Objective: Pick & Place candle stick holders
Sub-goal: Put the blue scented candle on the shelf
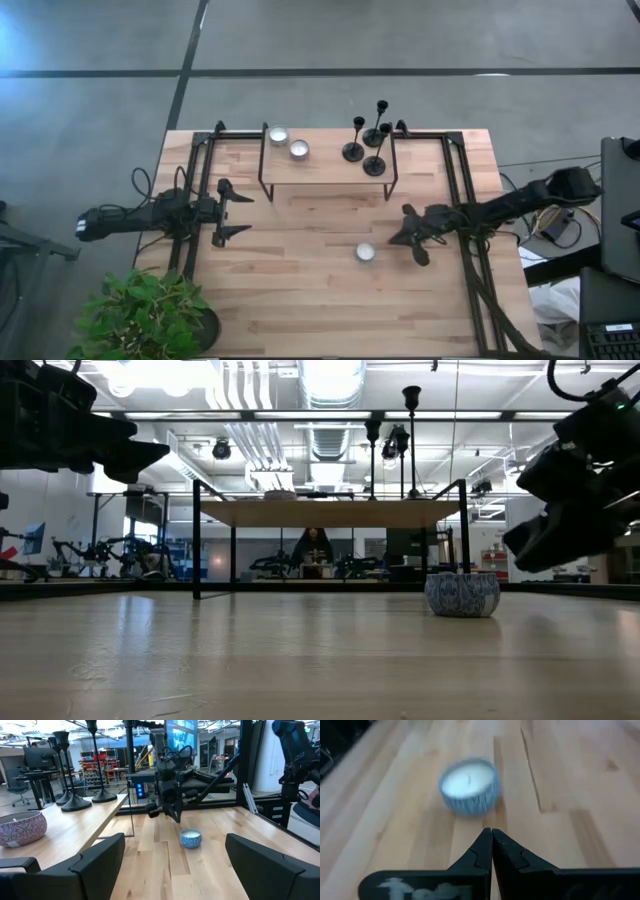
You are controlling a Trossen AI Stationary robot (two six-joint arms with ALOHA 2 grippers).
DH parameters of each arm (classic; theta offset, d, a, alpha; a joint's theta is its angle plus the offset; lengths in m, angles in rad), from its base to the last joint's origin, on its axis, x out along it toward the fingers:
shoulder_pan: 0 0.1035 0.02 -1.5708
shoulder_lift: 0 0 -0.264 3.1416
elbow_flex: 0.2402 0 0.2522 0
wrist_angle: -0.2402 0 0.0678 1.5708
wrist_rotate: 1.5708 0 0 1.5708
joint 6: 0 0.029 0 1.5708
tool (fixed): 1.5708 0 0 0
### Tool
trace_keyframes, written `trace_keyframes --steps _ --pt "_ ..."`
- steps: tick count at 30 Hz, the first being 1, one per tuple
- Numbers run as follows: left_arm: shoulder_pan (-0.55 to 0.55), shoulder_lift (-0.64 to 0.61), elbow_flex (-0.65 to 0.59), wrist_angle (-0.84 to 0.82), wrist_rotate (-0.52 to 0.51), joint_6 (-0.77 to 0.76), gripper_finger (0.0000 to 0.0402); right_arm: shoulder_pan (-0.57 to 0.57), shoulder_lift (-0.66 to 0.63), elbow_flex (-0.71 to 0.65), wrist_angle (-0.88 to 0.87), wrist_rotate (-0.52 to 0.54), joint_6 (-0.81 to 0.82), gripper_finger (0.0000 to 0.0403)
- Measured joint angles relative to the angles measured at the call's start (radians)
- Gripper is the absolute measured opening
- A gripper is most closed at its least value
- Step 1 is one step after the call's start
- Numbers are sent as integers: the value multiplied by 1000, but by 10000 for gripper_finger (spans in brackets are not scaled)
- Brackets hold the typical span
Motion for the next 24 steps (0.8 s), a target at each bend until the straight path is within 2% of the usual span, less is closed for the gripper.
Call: trace_keyframes --steps 2,8,24 --pt "0 0 0 0 0 0 351 0 59 3 69 -7 2 8" --pt "0 0 0 0 0 0 351 2 215 48 86 -65 -21 8" --pt "0 0 0 -1 0 0 351 38 535 238 194 -84 -31 8"
